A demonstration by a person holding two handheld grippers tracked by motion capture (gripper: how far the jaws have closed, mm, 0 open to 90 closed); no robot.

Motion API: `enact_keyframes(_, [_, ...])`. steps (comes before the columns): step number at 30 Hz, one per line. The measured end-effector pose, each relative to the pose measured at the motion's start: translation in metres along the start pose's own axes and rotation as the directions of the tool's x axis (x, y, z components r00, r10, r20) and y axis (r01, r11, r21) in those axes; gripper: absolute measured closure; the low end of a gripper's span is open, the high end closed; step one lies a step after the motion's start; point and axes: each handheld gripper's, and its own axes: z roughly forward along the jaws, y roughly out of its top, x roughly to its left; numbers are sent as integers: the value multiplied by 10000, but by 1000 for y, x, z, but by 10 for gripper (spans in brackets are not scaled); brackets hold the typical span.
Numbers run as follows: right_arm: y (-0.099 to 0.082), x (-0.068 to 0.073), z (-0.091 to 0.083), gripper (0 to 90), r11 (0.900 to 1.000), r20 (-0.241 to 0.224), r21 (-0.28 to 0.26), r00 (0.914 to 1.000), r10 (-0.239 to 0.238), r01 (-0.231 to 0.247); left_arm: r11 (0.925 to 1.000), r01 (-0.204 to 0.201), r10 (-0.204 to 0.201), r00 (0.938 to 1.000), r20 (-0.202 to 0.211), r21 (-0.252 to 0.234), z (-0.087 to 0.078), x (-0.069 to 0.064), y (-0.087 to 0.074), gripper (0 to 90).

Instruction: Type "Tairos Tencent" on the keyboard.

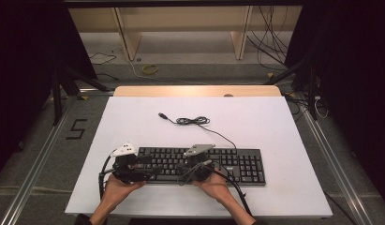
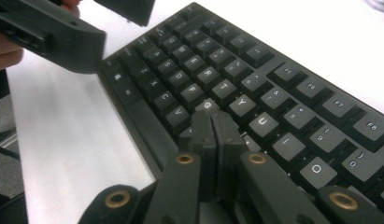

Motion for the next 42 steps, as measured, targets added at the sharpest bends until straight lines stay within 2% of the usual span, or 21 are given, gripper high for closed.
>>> enact_keyframes(24, [-6,-1,12,900,9985,-3,550,10000,-50,50,10000,-85,85,10000,23,-6,-2,-2,-4,290])
enact_keyframes(27, [-8,1,13,900,9990,-40,454,10000,-12,14,10000,-98,98,10000,1,15,-1,-2,-4,290])
enact_keyframes(29, [-7,2,13,900,9987,30,477,9999,-159,157,9999,-102,102,9999,-1,19,-1,-1,-4,290])
enact_keyframes(35, [-7,0,11,896,9989,-18,473,10000,-25,26,9999,-99,99,9999,-27,45,-1,0,-4,290])
enact_keyframes(38, [-5,-2,8,863,9995,-306,270,9994,178,-170,9999,-98,98,9999,-47,54,-1,0,-4,291])
enact_keyframes(42, [-3,-2,5,848,9999,-143,135,9999,64,-62,9999,-99,99,9999,-72,63,0,0,-5,291])
